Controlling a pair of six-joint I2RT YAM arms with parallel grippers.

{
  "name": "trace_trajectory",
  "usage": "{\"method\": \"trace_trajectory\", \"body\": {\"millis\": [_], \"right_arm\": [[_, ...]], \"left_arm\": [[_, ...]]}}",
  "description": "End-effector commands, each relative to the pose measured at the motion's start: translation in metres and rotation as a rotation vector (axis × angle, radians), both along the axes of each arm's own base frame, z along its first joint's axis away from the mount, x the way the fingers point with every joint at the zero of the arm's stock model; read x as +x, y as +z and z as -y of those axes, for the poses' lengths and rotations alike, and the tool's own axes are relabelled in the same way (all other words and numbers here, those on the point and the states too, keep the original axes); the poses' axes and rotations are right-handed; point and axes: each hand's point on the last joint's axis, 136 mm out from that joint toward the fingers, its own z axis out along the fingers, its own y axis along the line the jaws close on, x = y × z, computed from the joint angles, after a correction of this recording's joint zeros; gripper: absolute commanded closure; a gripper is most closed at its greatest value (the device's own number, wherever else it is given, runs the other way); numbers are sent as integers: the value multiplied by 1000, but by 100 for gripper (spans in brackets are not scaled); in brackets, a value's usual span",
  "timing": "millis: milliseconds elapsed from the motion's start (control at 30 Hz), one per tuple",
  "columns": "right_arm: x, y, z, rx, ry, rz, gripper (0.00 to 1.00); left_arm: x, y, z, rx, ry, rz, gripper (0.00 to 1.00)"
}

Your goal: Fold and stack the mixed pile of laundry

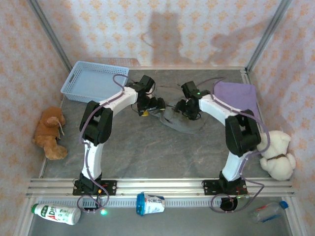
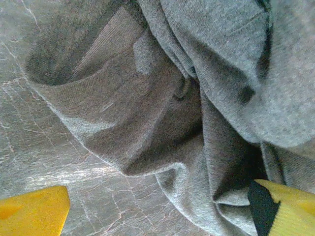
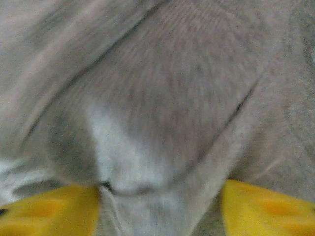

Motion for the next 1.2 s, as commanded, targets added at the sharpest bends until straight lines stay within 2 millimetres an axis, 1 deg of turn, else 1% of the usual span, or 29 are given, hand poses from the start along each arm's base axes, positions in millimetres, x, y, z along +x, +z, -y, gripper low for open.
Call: {"method": "trace_trajectory", "body": {"millis": [0,67,100,133,167,233,267,300,333,367,400,433,467,533,600,667,700,767,867,933,1033,1133,1167], "right_arm": [[25,11,7,-26,-79,61,58],[27,16,7,-33,-62,68,75],[26,19,8,-40,-56,68,85],[25,21,9,-50,-49,68,98],[24,22,11,-59,-42,67,100],[21,25,12,-69,-21,66,100],[20,27,13,-73,-12,67,100],[19,28,14,-79,-5,69,100],[19,30,14,-82,2,75,100],[20,33,15,-87,15,82,100],[22,39,17,-96,31,91,100],[23,44,20,-111,42,98,100],[26,52,25,-132,53,111,100],[32,71,37,-168,62,140,100],[41,95,51,-197,56,181,100],[51,131,66,-212,41,241,100],[55,147,71,-217,35,269,100],[60,188,78,-214,35,345,100],[57,241,77,-194,70,461,100],[50,265,74,-172,98,513,100],[34,292,68,-122,145,565,100],[22,306,61,-76,182,609,100],[23,306,61,-72,187,621,100]], "left_arm": [[38,28,14,-90,47,151,6],[54,33,11,-92,94,197,5],[61,34,10,-92,114,213,4],[69,34,10,-98,132,226,3],[76,32,12,-104,139,236,3],[87,22,15,-94,146,230,3],[92,15,17,-88,143,216,4],[95,11,20,-84,138,209,7],[99,7,23,-82,128,202,14],[102,5,24,-80,119,197,30],[105,6,25,-78,113,195,54],[107,9,25,-74,103,196,76],[110,17,23,-66,95,206,100],[116,38,14,-46,87,240,100],[122,72,3,-44,87,285,100],[124,117,-7,-75,77,337,100],[123,138,-9,-100,65,361,100],[115,185,-15,-139,26,421,100],[95,236,-25,-137,-41,512,100],[81,261,-31,-151,-58,551,100],[62,286,-34,-207,-64,579,100],[50,298,-35,-232,-64,606,100],[50,296,-35,-228,-63,608,100]]}}
